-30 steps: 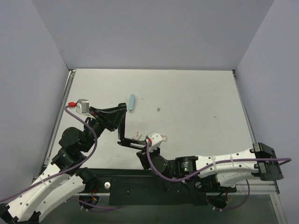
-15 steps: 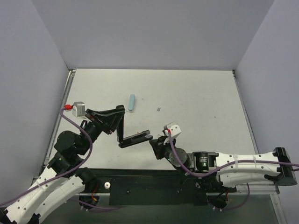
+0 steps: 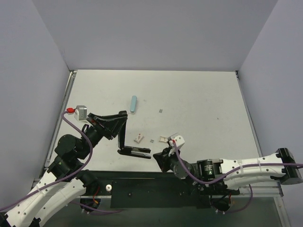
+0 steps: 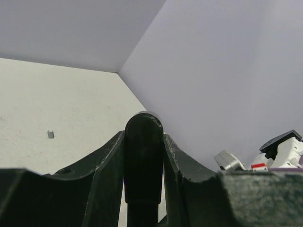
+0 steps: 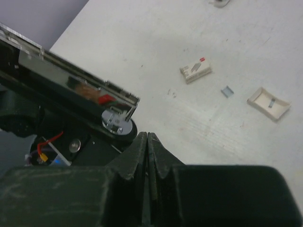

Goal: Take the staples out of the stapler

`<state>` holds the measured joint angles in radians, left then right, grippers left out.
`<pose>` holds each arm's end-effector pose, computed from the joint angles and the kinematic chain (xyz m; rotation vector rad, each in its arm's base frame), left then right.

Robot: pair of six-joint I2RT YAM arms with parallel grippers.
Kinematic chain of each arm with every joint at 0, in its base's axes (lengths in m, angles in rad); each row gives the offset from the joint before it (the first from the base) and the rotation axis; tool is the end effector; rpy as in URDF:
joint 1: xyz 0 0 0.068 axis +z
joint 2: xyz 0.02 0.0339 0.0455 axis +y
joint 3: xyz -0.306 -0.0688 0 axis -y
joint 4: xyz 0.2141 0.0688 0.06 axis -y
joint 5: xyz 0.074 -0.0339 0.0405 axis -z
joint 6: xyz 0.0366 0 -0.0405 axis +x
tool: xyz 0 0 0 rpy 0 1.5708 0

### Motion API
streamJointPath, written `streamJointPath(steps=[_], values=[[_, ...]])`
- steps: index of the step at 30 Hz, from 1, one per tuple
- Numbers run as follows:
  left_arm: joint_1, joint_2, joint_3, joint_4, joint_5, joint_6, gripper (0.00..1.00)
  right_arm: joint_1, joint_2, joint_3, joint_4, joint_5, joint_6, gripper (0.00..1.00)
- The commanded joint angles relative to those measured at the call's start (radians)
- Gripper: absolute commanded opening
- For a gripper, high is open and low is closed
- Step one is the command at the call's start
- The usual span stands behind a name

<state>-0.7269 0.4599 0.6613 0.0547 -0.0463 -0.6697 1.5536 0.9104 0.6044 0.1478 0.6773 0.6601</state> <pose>0.0389 -0.0323 0.3789 -0.0020 1.4079 -1.1472 0.0256 0.1553 0.3317 -0.2795 1.7904 1.0505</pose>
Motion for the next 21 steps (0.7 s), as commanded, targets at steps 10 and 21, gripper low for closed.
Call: streamJointPath(steps=[10, 21], values=[[-0.003, -0.001, 0.063, 0.043, -0.014, -0.004, 0.00, 0.172, 0.228, -0.043, 0.128, -0.035, 0.253, 0.00], [-0.005, -0.016, 0.055, 0.011, 0.023, -0.044, 0.00, -0.005, 0.315, 0.055, 0.279, -0.073, 0.050, 0.00]])
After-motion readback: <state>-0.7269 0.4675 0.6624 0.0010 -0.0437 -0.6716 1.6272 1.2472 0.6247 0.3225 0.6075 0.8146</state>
